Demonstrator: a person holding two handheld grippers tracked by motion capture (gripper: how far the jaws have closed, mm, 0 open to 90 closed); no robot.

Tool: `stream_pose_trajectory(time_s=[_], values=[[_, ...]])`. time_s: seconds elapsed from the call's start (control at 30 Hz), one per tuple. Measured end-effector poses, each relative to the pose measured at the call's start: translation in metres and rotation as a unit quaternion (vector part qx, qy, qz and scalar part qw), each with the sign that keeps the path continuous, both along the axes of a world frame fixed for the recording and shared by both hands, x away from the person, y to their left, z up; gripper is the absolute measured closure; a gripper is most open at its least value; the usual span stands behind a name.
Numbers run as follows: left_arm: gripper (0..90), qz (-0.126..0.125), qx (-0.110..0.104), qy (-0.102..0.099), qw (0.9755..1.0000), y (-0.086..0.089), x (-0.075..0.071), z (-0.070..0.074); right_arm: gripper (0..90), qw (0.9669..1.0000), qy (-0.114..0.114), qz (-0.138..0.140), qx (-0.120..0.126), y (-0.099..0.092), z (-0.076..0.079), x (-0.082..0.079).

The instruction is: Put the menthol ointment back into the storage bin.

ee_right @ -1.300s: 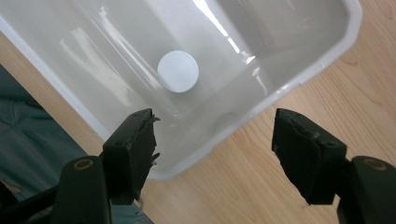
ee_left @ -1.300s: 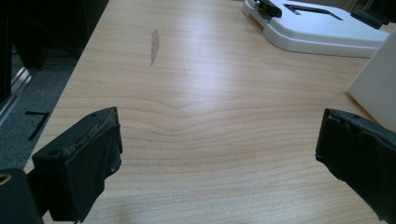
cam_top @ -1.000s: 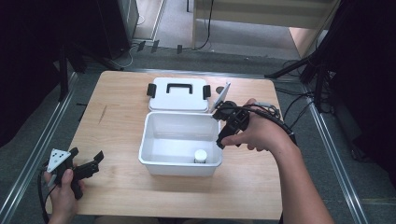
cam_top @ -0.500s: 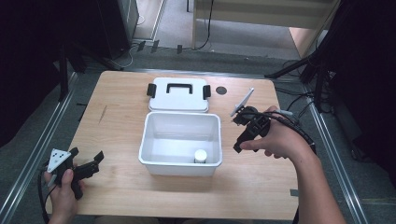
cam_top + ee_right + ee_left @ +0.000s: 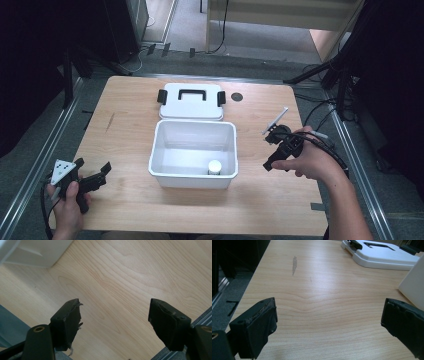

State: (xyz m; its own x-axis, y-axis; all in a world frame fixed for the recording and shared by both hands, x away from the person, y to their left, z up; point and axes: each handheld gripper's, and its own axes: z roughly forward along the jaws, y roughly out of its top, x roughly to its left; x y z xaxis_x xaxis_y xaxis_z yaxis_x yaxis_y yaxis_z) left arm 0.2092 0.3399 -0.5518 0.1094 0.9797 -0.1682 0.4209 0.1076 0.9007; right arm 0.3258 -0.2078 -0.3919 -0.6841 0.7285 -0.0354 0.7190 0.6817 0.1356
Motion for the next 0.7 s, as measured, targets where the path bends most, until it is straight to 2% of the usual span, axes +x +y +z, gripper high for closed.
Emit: stream_pose_trajectory(time_s=[0.2,0.3,0.47,0.7], values=[[1.1,0.000,0.000,0.001,1.0000,0.000,0.000,0.000,25.5,0.9997,-0.016,-0.014,0.012,-0.017,-0.016,-0.001],[1.1,-0.001,0.000,0.001,1.0000,0.000,0.000,0.000,25.5,0.9987,-0.025,-0.029,0.034,-0.024,-0.025,-0.004],[1.1,-0.001,0.001,0.000,1.0000,0.000,0.000,0.000,25.5,0.9961,-0.036,-0.047,0.064,-0.036,-0.041,-0.009],[1.1,-0.001,0.001,-0.001,1.0000,-0.001,0.000,0.000,24.6,0.9901,-0.077,-0.062,0.099,-0.053,-0.063,-0.016]])
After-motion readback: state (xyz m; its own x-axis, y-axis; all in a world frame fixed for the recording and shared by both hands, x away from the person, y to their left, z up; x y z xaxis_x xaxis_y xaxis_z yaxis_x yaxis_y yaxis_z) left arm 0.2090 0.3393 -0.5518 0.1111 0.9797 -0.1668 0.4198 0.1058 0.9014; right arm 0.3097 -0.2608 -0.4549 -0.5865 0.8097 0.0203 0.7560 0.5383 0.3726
